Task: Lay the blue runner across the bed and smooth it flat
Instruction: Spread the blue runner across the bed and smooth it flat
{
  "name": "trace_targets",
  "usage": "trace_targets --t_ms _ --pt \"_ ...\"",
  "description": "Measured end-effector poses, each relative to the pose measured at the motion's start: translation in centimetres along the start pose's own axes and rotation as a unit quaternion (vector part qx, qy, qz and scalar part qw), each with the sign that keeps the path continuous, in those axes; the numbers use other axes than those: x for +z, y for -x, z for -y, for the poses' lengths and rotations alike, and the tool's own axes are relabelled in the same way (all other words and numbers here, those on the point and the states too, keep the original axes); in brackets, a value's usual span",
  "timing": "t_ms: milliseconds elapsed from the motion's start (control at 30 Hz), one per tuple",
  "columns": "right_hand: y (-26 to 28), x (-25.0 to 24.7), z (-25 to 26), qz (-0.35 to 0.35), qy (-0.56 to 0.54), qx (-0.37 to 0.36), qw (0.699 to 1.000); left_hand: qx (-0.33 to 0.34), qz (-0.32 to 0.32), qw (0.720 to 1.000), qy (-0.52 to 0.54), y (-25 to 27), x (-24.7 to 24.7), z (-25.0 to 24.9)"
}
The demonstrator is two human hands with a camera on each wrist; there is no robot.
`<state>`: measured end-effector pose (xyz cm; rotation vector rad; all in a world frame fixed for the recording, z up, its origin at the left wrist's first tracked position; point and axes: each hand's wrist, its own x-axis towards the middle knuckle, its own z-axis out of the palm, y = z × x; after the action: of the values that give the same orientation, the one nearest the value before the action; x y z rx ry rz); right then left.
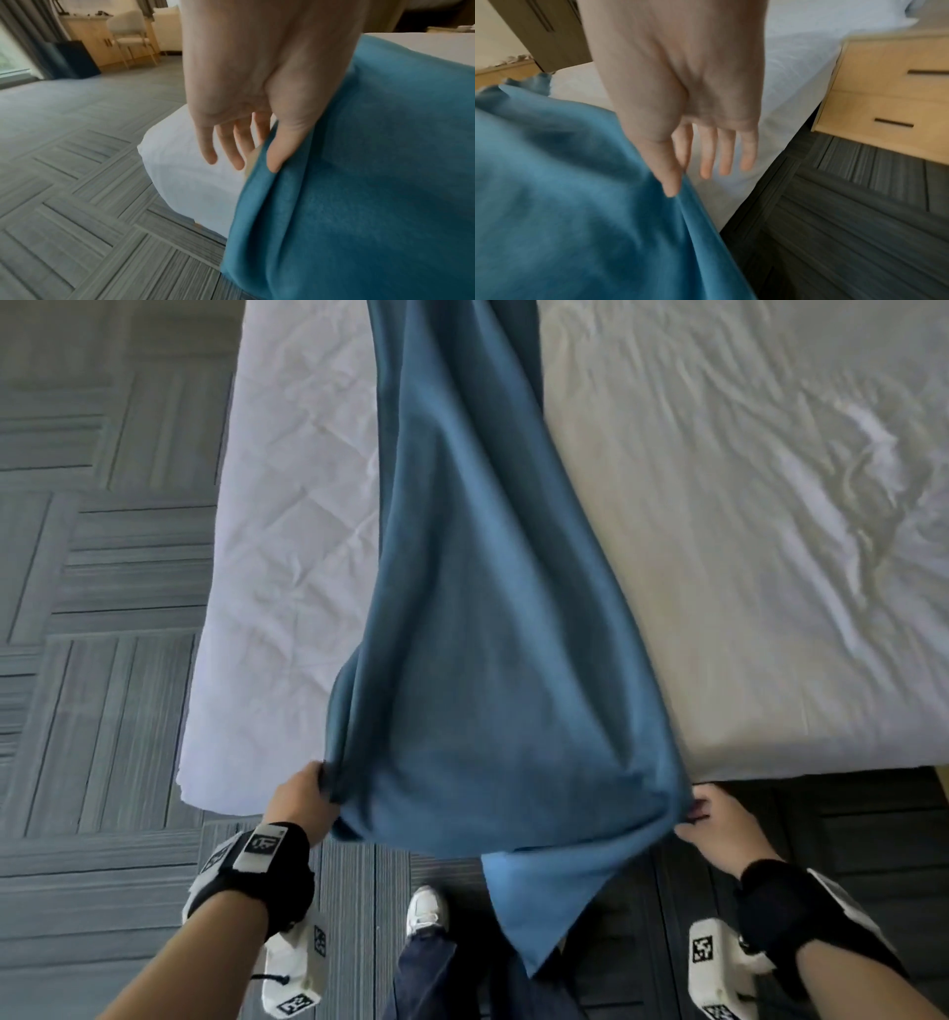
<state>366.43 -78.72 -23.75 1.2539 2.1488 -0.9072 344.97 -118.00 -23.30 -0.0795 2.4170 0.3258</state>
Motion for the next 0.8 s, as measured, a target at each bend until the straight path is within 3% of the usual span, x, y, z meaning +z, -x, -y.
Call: trace_targets --t_ms 100,267,433,533,633,800 --pt "-0.6 1.9 1.9 0.044 -0.019 -0.005 0.999 -0.014 0.019 0.999 0.048 -0.4 1.4 0.1" --pt "-2.7 2.0 6.4 -0.119 -0.035 -0.020 0.992 -0.016 -0.062 0.993 0.095 -1.8 1.5 -1.6" --pt "-4.6 1.3 7.4 -0.245 -0.125 -0.032 0.961 0.027 -0.164 0.976 0.142 -3.5 0.4 -2.8" --pt "-5.7 0.9 6.9 -0.201 -0.146 -0.049 0.968 0.002 -0.163 0.969 0.188 -3.9 0.4 -3.2" --pt "-6.5 0.4 7.7 -0.079 -0.244 -0.033 0.966 -0.032 -0.139 0.967 0.212 -3.8 0.7 -3.6" --pt "-6.5 0.0 8.4 0.000 -0.349 0.076 0.934 -0.039 -0.105 0.954 0.278 -3.1 0.8 -4.5"
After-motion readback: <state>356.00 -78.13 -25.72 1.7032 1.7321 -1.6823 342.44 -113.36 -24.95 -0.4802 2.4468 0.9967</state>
